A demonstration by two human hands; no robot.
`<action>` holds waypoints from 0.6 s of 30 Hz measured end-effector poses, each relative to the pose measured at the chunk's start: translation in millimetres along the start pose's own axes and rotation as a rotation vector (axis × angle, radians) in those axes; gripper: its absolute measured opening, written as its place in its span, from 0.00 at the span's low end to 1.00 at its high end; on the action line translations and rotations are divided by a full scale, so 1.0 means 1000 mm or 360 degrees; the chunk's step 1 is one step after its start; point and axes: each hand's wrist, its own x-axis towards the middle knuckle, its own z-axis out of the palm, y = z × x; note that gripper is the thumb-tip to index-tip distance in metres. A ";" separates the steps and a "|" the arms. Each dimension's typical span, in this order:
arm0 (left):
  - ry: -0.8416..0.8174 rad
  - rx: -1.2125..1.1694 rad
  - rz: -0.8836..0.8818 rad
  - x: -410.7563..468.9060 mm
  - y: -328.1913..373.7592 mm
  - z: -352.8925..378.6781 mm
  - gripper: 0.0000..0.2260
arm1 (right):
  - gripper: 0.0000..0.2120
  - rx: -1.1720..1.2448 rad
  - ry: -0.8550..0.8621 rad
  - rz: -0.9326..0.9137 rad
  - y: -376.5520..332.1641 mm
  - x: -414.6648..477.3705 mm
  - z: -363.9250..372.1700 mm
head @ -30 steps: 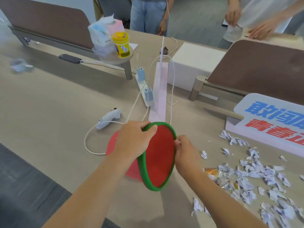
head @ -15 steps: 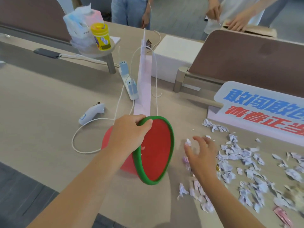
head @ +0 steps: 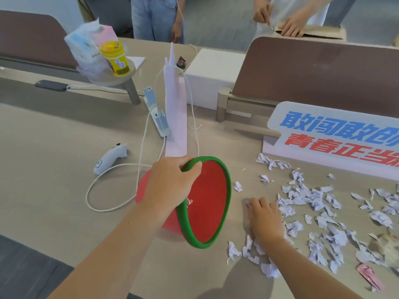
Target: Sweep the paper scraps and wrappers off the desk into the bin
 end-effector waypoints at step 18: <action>0.0125 0.0062 -0.0133 0.018 -0.013 -0.024 0.09 | 0.20 0.0298 -0.0267 -0.0865 -0.169 0.016 -0.088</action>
